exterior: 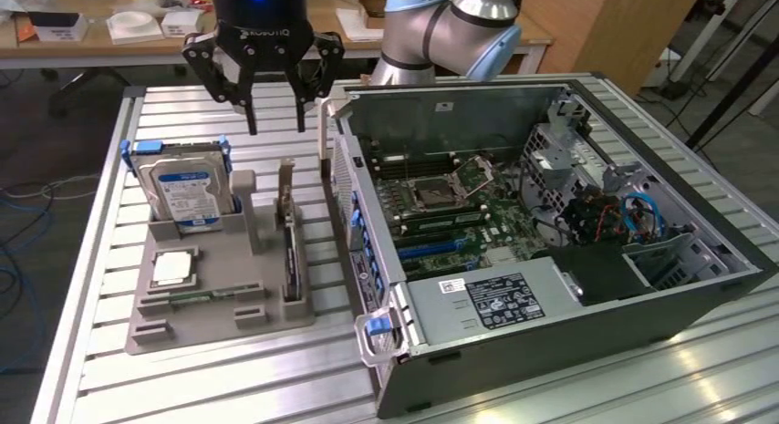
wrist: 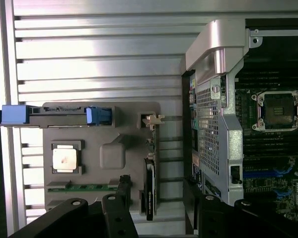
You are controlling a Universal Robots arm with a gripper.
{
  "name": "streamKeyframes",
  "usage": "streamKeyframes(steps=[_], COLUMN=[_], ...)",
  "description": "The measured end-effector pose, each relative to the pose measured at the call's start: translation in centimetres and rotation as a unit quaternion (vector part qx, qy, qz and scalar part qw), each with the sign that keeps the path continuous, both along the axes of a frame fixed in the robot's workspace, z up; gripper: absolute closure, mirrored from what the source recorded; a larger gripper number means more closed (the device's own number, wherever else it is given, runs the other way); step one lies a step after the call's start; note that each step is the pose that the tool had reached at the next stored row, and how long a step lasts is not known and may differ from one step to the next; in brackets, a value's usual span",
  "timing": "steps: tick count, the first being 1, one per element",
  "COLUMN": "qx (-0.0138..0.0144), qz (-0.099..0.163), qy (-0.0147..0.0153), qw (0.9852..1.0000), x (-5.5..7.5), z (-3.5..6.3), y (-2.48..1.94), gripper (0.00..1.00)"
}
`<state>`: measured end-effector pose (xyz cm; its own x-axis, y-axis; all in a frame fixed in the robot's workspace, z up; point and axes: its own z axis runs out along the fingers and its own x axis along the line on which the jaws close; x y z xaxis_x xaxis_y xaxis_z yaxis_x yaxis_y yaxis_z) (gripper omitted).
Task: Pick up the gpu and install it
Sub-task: 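Pick up the gpu and move the gpu toward the slot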
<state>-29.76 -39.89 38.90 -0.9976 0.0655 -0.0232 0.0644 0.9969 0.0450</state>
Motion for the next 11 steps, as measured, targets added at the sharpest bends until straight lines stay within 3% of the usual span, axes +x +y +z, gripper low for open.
streamKeyframes(steps=[11], qx=[0.0], qz=[0.0], qy=[0.0], qw=[1.0], x=[0.01], z=[-0.66], y=[-0.1], gripper=[0.45])
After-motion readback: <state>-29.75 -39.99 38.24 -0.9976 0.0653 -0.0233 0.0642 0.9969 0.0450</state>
